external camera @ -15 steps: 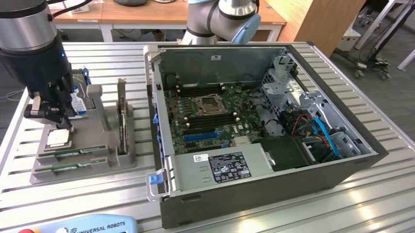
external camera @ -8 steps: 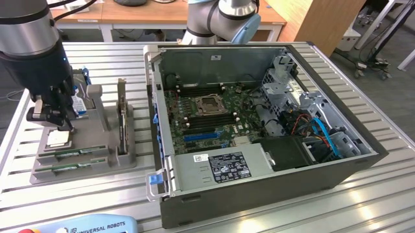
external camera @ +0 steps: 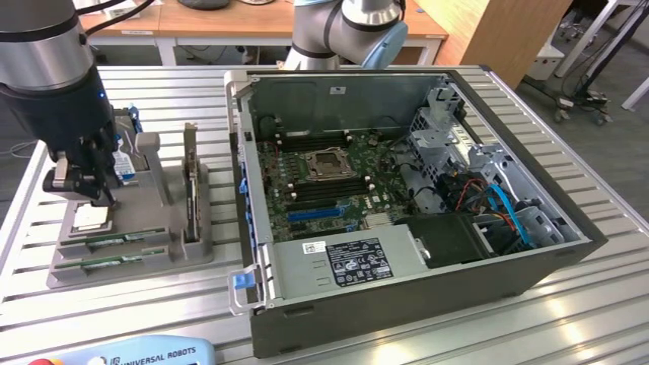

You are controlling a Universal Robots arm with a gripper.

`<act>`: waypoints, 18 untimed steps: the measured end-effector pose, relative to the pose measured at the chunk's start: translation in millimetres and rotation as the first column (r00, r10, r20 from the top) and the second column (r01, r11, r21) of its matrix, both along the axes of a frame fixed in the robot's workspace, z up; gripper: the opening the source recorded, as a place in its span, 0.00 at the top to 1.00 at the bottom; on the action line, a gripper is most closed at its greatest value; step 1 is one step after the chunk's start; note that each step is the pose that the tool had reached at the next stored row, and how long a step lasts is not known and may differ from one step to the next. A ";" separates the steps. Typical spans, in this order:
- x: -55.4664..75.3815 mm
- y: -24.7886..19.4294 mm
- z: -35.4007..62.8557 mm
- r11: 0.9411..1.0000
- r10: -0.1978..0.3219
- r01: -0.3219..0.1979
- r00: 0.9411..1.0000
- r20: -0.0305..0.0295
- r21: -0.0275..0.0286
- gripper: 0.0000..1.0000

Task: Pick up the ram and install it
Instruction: 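Pick up the ram and move it above insertion slot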

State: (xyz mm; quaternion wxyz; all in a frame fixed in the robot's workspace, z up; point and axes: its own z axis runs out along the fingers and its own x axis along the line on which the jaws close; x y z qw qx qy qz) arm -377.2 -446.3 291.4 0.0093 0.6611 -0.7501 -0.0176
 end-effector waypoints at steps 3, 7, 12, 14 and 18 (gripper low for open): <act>-0.1 -3.5 0.2 1.000 0.000 0.000 1.000 0.000 0.000 0.65; -0.2 -8.8 0.2 1.000 0.000 0.000 1.000 0.000 0.000 0.65; -0.2 -17.5 0.0 1.000 0.000 0.000 1.000 0.000 0.000 0.65; -0.2 -17.5 -4.7 1.000 0.000 0.000 1.000 0.000 0.000 0.65; -0.2 -17.6 -11.3 1.000 0.002 -0.002 1.000 0.000 0.000 0.65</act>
